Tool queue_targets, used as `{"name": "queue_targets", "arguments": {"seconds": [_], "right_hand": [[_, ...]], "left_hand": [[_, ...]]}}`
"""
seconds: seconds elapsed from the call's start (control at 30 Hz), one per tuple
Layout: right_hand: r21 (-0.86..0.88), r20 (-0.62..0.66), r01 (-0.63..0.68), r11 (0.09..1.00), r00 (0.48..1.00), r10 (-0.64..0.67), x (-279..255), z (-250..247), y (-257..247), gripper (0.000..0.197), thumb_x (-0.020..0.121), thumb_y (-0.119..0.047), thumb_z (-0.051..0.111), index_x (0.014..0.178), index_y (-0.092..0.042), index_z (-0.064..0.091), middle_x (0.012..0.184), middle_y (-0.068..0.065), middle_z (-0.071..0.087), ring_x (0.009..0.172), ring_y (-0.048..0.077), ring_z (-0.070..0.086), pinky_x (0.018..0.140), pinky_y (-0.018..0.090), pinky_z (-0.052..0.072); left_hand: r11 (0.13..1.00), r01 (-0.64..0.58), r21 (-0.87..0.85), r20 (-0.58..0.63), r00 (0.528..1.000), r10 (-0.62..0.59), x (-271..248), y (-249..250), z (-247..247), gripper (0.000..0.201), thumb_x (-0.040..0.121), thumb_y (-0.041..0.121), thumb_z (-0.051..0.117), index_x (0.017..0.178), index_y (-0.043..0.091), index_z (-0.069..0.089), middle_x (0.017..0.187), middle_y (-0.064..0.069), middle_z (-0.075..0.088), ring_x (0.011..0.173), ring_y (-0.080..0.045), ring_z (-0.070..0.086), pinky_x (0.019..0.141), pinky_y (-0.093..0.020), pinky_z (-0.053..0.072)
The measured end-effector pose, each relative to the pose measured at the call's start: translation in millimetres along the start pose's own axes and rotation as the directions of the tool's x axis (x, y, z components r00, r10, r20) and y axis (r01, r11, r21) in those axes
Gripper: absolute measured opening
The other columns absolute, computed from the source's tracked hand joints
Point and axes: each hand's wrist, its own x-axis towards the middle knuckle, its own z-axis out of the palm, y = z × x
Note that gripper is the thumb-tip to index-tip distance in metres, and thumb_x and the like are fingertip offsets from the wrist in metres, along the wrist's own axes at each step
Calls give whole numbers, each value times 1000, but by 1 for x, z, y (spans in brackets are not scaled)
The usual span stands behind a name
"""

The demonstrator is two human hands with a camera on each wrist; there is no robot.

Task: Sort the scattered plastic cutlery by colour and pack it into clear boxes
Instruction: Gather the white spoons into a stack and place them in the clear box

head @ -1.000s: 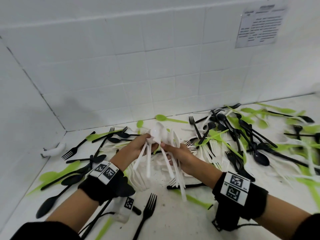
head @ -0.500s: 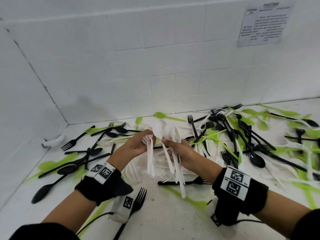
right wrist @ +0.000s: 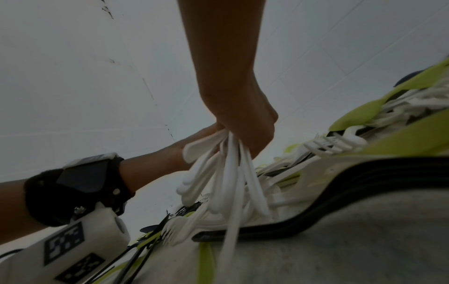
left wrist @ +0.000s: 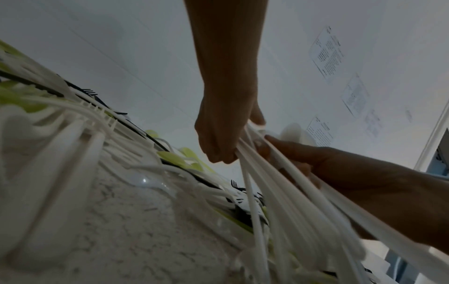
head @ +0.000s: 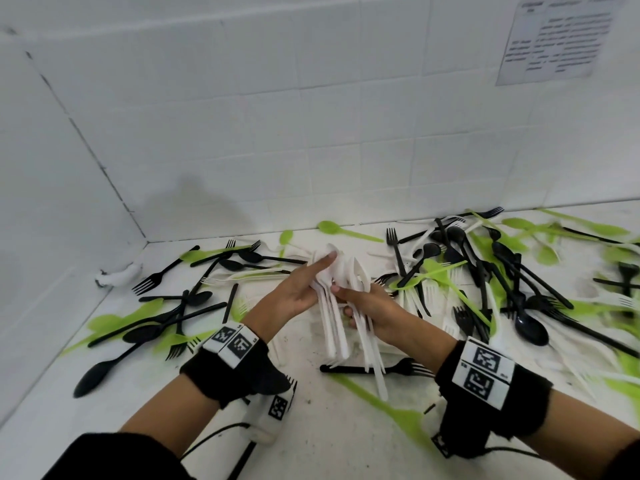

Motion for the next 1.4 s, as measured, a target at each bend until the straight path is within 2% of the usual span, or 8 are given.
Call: {"name": "queue_targets", "arguments": {"seconds": [0.1,0.37,0.5,0.6,0.8,1.1,1.23,1.4], "right_hand": [[21,-23,24,999,999,-24,0,-1,2,7,86,-11,65,86,-9,59,64,2,56,40,8,41,37,18,36],[22,-14,50,999,999,-50,-7,-9,-5,11,88,-11,63,80,-9,56,61,2,47,37,6,42,35,17,34],[-11,175,-46,999,984,47,-13,-10,-9,16,88,-14,62,101,-5,60,62,-1,49,39,4,41,35,14,34],[16,281,-146,989,950,136,-16,-8,-13,11,91,-17,56,97,-8,61,59,-4,47,39,2,39,35,12,34],[42,355,-194,980,920,167,-18,-12,-16,13,92,-18,53,92,-9,63,61,-2,53,41,3,46,38,12,42],[-275,178,61,959,984,-12,-11,-32,-24,11,89,-7,59,95,2,61,81,15,67,61,18,65,45,23,51],[-508,64,215,834,975,-212,-7,-33,-27,5,88,-10,57,91,-8,61,80,9,70,52,16,63,43,22,48],[-708,191,377,597,916,-353,-1,-24,-31,7,87,-5,57,90,-12,57,63,2,62,29,4,44,32,15,34]], "left_hand": [[1000,-16,-1,-48,999,16,2,-4,3,17,93,9,50,104,2,59,97,-15,64,73,-19,69,65,-29,58],[993,-82,-80,-327,944,51,7,-6,-6,11,95,4,45,87,7,52,76,-6,54,41,-11,55,43,-16,47],[994,-99,34,-222,970,104,4,-5,0,32,86,28,65,102,1,61,89,-12,67,76,-19,66,63,-26,57],[992,-113,58,-164,979,122,5,-6,1,11,89,16,59,83,7,59,66,-1,68,63,-12,67,58,-23,56],[985,-170,37,-166,971,174,-2,-9,5,11,94,10,51,88,4,56,64,-1,69,55,-12,67,49,-25,55],[969,-246,-21,-361,906,222,-5,2,-11,18,94,11,52,77,11,52,51,3,60,46,-11,61,44,-26,54],[983,-184,24,-360,915,180,-3,2,-12,17,92,13,57,76,9,52,59,-2,54,41,-12,53,48,-33,57],[992,-23,127,-239,970,53,-6,-6,3,25,92,29,56,90,5,61,72,-6,64,53,-12,61,52,-21,54]]}}
